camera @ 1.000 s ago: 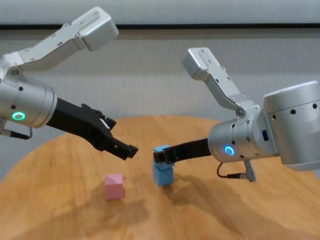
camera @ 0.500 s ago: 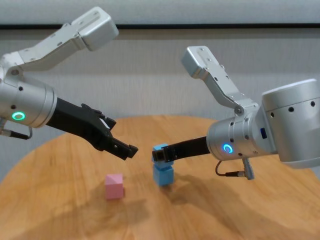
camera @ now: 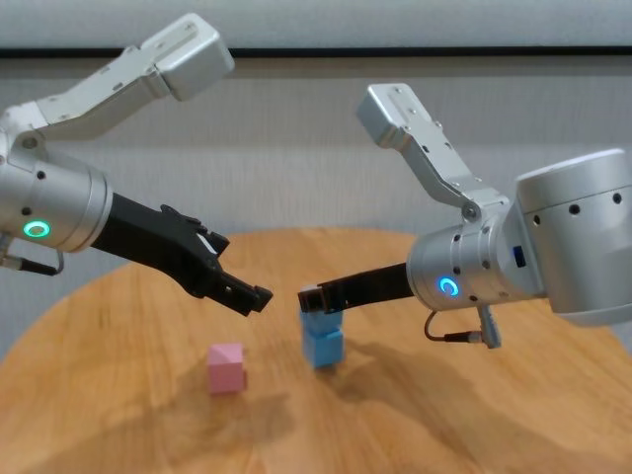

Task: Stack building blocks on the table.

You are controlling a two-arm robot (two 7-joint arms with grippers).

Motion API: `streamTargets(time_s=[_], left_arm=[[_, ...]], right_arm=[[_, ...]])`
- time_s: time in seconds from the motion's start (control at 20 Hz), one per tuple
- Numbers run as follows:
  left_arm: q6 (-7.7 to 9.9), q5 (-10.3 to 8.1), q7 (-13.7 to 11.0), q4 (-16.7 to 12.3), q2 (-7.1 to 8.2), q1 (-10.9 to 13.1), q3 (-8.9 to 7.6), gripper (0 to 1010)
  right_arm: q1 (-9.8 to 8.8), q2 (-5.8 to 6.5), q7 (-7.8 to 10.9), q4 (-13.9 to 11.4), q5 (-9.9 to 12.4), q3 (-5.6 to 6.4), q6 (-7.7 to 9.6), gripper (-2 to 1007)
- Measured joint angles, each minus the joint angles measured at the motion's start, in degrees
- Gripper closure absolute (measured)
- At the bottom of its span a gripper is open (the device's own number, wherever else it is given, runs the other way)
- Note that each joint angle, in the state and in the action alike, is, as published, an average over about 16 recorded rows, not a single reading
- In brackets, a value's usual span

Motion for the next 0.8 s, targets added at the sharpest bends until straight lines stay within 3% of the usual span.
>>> streamTargets(time_s=[0.8], left_arm=[[0.0,0.0,0.0,0.0,0.0,0.0,0.0,8]], right_arm=[[-0.28,0.78,-1.54,-2.47,0.38,1.43,0.18,92]])
